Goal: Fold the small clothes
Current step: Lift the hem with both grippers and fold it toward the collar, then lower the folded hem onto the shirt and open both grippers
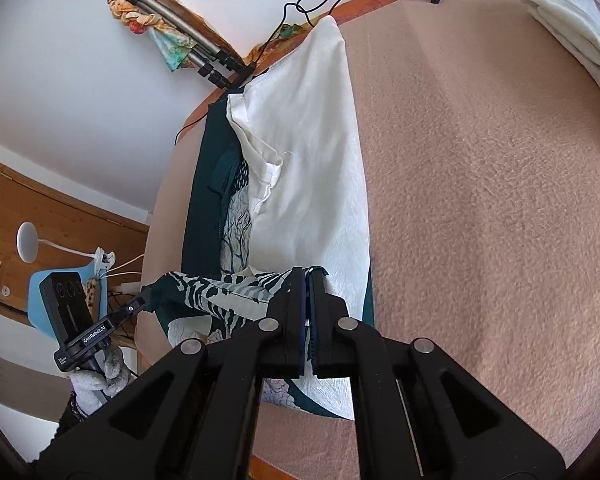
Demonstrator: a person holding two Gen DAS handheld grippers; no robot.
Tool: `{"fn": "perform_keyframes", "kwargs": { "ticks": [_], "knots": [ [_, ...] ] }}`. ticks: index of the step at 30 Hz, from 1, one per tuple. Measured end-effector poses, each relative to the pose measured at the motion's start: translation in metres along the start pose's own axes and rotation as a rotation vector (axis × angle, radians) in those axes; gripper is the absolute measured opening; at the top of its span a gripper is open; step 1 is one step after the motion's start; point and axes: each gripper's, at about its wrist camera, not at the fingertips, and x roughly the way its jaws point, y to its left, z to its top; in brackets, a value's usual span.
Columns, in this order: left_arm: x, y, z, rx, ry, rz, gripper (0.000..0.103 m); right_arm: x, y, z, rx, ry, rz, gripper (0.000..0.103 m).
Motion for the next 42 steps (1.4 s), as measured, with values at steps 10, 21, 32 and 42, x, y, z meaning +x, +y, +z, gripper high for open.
{"fn": "perform_keyframes", "kwargs": {
  "ticks": [10,21,32,42],
  "knots": [
    [0.021,0.006,0.014,-0.011,0.011,0.027,0.001,0.018,-0.023,0.019,0.063,-0.003,0.017,0.003],
    [-0.005,0.0,0.023,0.017,-0.07,0.095,0.016,-0.017,-0.009,0.025,-0.06,-0.114,-0.023,0.047],
    [0.006,-0.019,0.006,0.057,-0.007,0.017,0.016,-0.002,0.037,-0.016,-0.385,0.02,-0.036,0.038],
    [0.032,0.0,0.006,0.023,0.038,0.092,0.016,0.035,0.025,-0.018,-0.422,0.076,-0.174,0.038]
  ]
}}
